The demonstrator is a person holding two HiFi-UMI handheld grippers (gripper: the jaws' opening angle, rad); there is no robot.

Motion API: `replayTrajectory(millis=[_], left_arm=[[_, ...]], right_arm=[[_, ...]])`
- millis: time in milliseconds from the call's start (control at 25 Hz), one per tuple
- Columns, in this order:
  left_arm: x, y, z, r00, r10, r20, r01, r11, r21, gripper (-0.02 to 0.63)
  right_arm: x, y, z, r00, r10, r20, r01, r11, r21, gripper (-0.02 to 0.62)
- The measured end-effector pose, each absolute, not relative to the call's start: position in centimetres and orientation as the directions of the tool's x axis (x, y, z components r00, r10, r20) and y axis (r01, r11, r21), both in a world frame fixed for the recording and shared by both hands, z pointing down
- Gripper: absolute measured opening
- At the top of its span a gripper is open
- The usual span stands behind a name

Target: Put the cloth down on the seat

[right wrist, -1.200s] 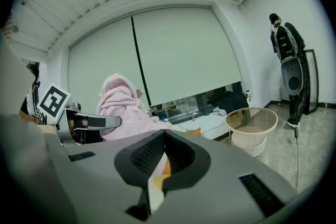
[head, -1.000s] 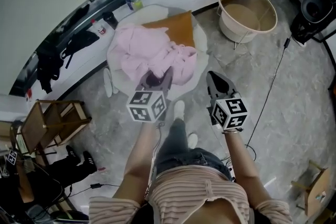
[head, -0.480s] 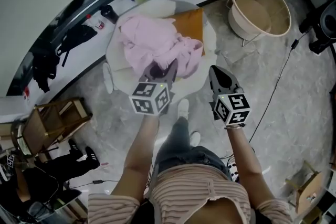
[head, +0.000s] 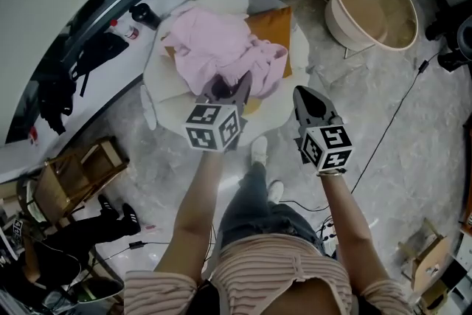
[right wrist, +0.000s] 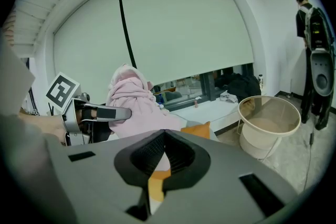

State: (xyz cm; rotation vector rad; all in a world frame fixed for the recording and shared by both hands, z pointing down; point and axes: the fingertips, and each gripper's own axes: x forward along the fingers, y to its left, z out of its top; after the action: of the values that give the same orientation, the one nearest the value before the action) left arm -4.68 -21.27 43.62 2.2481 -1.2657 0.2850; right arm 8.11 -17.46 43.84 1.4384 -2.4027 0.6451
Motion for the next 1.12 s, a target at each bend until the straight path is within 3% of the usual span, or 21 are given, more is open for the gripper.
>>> replayTrajectory(millis=[1120], left_arm=[[-5.3, -32.3, 54.2, 0.527, -0.673, 0.519, -0.838, -0.312, 0.447, 0.121]], right_arm=[[4.1, -28.2, 51.6, -0.478, -0.690, 0.543, -0.873, 0.441, -0.207, 0.008]])
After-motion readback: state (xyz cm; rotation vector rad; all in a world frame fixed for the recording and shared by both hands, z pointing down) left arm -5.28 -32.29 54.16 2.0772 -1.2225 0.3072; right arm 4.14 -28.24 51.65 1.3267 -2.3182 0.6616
